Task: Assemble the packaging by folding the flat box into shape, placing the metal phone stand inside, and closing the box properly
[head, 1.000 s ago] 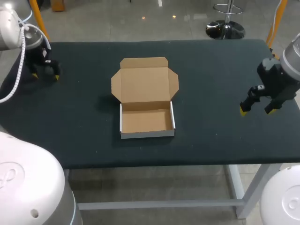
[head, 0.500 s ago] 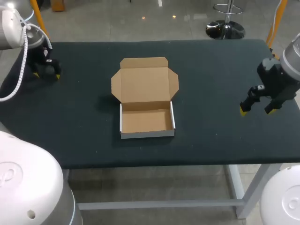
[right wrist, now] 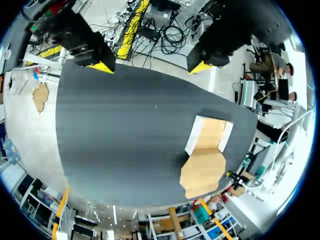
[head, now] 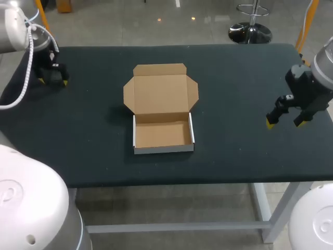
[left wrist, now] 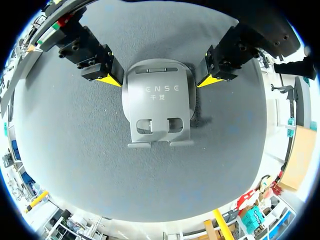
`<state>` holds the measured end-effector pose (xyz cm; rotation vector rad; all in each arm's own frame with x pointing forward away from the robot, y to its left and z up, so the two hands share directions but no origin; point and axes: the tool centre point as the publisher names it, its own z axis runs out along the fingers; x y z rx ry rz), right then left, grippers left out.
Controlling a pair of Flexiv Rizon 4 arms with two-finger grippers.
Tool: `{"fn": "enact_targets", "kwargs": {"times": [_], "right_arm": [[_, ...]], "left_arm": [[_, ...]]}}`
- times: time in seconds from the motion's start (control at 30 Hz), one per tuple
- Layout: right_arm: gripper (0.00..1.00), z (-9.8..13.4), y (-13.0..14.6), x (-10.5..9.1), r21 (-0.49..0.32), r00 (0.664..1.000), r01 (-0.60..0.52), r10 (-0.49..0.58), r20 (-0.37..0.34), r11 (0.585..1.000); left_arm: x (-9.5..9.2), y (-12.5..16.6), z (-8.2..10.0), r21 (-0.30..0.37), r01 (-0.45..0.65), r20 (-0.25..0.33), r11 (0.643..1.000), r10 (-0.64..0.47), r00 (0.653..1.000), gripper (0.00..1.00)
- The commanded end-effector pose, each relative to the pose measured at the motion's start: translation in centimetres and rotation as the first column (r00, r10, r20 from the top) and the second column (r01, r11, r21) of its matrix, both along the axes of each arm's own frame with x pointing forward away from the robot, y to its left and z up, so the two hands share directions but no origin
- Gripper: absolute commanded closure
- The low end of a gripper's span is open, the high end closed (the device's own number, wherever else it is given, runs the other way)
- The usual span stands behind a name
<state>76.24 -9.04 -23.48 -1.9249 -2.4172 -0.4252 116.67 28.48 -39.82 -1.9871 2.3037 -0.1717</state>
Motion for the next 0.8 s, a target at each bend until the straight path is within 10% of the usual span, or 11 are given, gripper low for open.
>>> {"fn": "enact_targets", "kwargs": {"times": [0.03,0.8], "right_arm": [[0.00,0.3,0.0,-0.1,-0.001,1.000,-0.001,0.001,-0.005,1.000],[0.00,0.3,0.0,-0.1,-0.001,1.000,-0.001,0.001,-0.005,1.000]], "left_arm": [[0.9,0.2,-0.3,-0.001,0.000,-0.014,1.000,0.000,1.000,0.01],[2.8,0.0,-0.6,0.005,0.009,-0.009,1.000,-0.009,1.000,0.17]]}}
